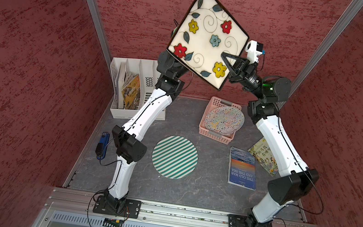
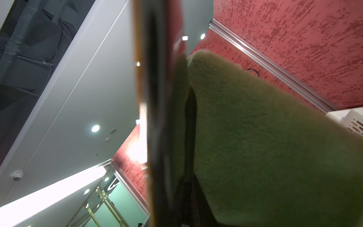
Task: Wipe the wet plate dry
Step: Wipe the plate with towel.
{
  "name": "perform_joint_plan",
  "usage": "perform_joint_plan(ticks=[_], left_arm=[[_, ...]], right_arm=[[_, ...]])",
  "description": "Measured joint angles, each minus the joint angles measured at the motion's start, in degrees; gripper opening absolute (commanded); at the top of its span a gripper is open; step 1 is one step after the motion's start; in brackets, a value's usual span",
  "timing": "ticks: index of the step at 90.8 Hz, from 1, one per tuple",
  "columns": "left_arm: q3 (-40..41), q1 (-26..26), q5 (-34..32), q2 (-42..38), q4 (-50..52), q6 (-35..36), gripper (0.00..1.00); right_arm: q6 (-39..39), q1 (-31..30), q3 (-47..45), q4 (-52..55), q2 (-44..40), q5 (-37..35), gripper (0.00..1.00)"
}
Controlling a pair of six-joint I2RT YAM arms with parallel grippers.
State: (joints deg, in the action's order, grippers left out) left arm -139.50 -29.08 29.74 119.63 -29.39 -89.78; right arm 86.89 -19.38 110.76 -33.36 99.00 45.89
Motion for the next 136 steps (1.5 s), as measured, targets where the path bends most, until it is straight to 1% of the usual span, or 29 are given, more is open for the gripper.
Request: perform_joint_plan(ticks=[8,16,24,33,41,48,54,61,72,83,88,92,101,107,114,119,122,125,126,129,136], left_arm=[[2.29,-1.27,0.02,-0.37,-1.53,-0.33,0.00],[8.26,-1.90,-0.79,-1.99,-4.33,-0.85,0.00],[13.84,-1.60,-0.61,-3.52,-5.79,-0.90,0.00],[15.72,-0.20,-0.20,-3.69,-5.07,-0.92,0.00],[15.37,1.97,-0.20,-3.56,-4.22,-1.05,0.00],[13.57,3.74,-0.35,-3.32,-4.09,-1.09,0.00],[10.60,4.79,-0.63,-2.51,-5.33,-1.31,0.00],[7.58,4.68,-1.40,-1.81,-7.02,-1.97,0.00],[4.72,2.27,-3.23,-1.03,-9.27,-2.91,0.00],[6.16,-1.20,-5.51,-1.05,-11.56,-3.98,0.00],[9.92,-2.97,-6.19,-1.84,-13.70,-4.35,0.00],[14.58,-4.28,-6.27,-3.02,-14.95,-4.48,0.00],[29.14,-6.56,-6.93,-7.78,-16.81,-4.00,0.00],[38.49,-7.08,-6.34,-11.63,-17.09,-2.91,0.00],[47.01,-7.28,-5.60,-17.03,-15.63,-0.09,0.00],[50.07,-6.86,-5.40,-20.90,-12.39,2.86,0.00],[50.58,-6.58,-5.49,-23.50,-8.48,6.62,0.00],[50.12,-6.47,-6.05,-25.77,-3.85,11.08,0.00],[49.59,-6.40,-6.69,-26.73,-1.49,13.79,0.00],[47.76,-6.47,-8.09,-28.57,4.07,18.80,0.00],[39.45,-7.82,-12.31,-30.40,17.64,31.12,0.00]], right_arm=[[-2.82,0.87,3.69,6.51,0.20,-2.23,0.00],[-4.70,3.48,4.31,11.19,-0.59,-2.75,0.00],[-5.75,7.10,2.45,13.99,-1.60,-3.93,0.00],[-6.23,9.44,-2.21,14.49,-3.10,-4.33,0.00],[-6.08,8.81,-7.45,12.41,-4.83,-4.07,0.00],[-5.49,6.14,-11.45,9.01,-6.08,-4.02,0.00],[-4.83,3.50,-13.53,6.01,-6.78,-5.18,0.00],[-4.46,1.64,-14.60,2.95,-7.67,-5.73,0.00],[-4.83,1.07,-12.46,1.36,-7.61,-5.18,0.00],[-4.55,2.38,-2.91,1.73,-2.78,-4.31,0.00],[-4.33,3.72,1.64,2.54,-0.22,-4.17,0.00],[-4.22,5.16,4.17,3.72,1.20,-4.31,0.00],[-4.31,9.29,5.86,7.80,2.78,-5.88,0.00],[-5.92,12.11,5.77,12.76,3.37,-8.28,0.00],[-9.73,14.32,4.70,19.93,3.76,-11.34,0.00],[-12.79,15.41,3.30,25.29,3.76,-13.42,0.00],[-14.71,15.74,2.29,28.04,3.76,-14.73,0.00],[-16.61,15.82,1.16,30.80,3.76,-15.78,0.00],[-17.22,15.78,0.74,31.67,3.76,-16.09,0.00],[-18.88,15.50,-0.50,33.83,3.67,-16.70,0.00],[-22.60,14.12,-3.28,38.97,3.52,-17.31,0.00]])
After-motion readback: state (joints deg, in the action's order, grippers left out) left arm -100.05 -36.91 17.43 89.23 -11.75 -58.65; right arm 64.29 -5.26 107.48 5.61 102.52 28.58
